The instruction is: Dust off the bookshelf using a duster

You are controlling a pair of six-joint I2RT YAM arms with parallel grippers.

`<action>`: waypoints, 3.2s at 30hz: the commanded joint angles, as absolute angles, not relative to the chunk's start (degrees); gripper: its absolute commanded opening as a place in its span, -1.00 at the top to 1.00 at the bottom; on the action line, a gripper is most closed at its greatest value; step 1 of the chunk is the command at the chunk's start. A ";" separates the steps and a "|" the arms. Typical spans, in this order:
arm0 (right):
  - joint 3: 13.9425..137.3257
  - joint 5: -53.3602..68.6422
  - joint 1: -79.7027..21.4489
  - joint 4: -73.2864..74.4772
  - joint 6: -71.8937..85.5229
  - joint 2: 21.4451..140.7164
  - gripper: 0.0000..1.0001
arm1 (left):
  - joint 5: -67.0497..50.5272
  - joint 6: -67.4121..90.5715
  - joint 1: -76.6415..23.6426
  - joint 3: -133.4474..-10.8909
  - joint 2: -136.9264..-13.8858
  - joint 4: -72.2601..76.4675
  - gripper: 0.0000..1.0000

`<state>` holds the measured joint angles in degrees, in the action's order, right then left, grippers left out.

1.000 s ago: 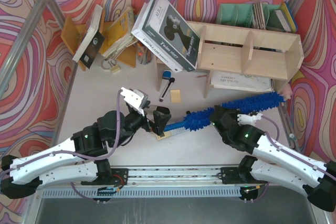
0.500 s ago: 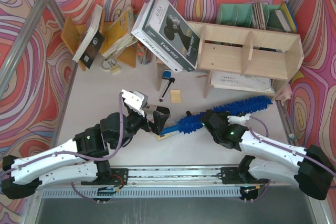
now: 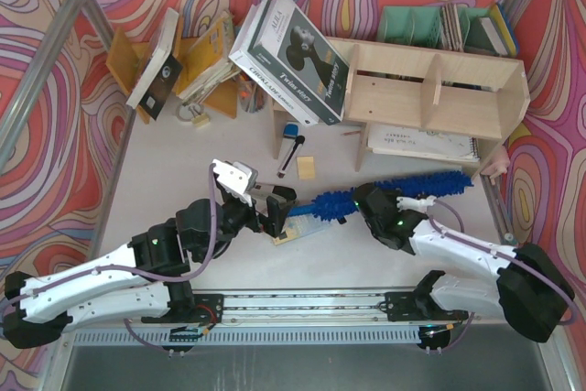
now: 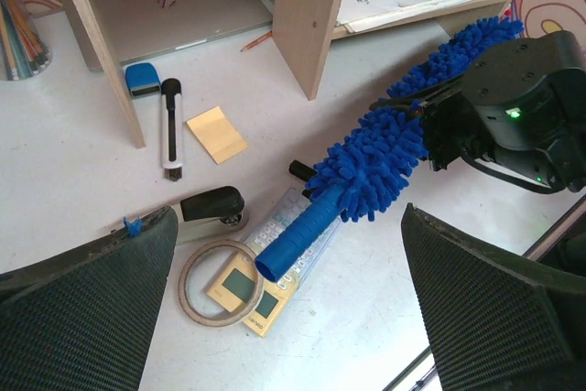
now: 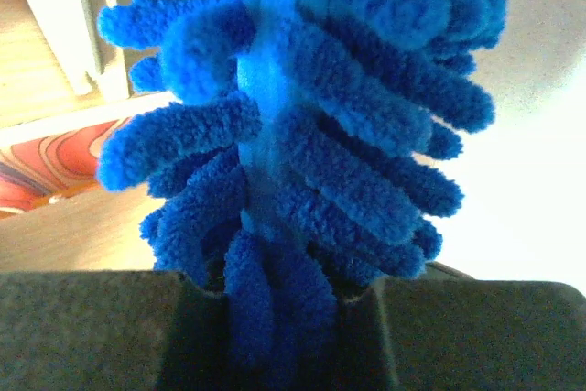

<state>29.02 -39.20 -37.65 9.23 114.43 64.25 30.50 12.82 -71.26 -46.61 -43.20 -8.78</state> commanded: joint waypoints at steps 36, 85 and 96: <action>35.18 -28.47 -31.03 24.67 104.64 59.86 -0.97 | 42.84 17.51 -71.19 -46.37 -44.67 -7.90 -0.97; 16.17 -35.03 -15.74 -48.99 6.97 77.73 -0.97 | 46.43 -6.00 -20.87 -22.60 -84.04 50.35 -0.97; 13.00 -30.68 -13.21 -60.32 3.20 79.09 -0.98 | 38.62 -7.10 -15.84 -17.58 -87.47 64.29 -0.97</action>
<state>13.89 -32.27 -14.44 -53.25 5.32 78.17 41.91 -7.84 -18.17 -18.81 -87.02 57.54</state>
